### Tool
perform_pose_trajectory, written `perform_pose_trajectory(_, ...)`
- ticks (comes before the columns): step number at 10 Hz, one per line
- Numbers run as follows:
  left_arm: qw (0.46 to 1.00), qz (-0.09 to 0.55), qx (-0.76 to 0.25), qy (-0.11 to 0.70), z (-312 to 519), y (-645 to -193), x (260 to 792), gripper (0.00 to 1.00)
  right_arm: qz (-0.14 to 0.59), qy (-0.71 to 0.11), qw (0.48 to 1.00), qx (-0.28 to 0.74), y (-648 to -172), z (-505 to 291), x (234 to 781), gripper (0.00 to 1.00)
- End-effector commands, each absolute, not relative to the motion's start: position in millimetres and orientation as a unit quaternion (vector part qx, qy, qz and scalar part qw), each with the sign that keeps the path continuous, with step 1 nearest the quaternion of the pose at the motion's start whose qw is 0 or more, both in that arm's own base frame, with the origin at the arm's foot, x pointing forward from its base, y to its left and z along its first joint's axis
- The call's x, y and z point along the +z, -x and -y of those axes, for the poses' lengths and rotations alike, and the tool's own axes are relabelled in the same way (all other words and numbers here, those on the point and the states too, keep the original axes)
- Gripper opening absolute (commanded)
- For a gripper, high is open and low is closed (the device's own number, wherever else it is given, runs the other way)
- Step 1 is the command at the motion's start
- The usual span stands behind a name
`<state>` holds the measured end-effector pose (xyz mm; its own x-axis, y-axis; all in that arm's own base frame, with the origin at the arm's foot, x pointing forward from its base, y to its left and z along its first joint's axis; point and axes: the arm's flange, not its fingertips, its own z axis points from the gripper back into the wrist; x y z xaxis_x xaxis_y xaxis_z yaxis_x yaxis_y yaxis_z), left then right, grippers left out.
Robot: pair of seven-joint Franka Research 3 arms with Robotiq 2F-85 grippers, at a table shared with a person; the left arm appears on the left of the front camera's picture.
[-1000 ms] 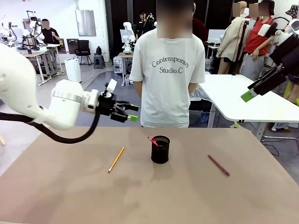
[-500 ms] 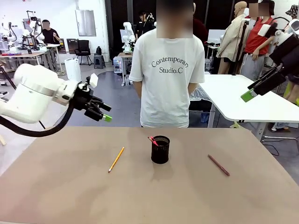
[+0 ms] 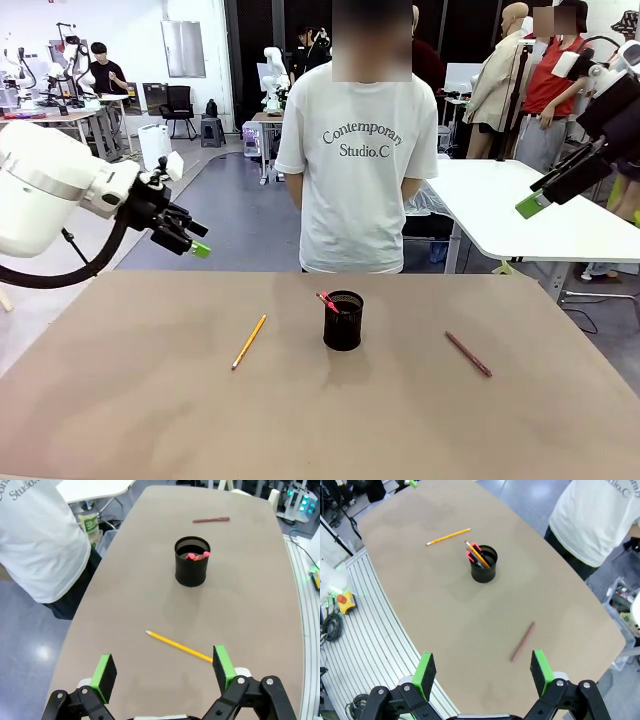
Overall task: Place the pens into the pen holder.
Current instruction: Pick up a writing instrument from the table and place it into the Pen holder.
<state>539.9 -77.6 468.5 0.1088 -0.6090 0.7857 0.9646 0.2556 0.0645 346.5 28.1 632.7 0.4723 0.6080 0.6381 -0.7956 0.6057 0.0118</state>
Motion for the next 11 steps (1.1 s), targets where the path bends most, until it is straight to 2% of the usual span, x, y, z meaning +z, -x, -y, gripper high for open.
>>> perform_pose_trajectory(1,0.709,0.353,-0.556,0.252,54,-532,479,1.0,0.304,-0.163,0.841,0.417,-346,-28,633,1.0)
perform_pose_trajectory(9,0.704,0.357,-0.557,0.256,51,-536,473,1.0,0.304,-0.163,0.841,0.417,-346,-28,633,1.0)
perform_pose_trajectory(11,0.795,0.228,-0.532,0.182,85,-535,466,1.0,0.304,-0.163,0.841,0.417,-346,-28,633,1.0)
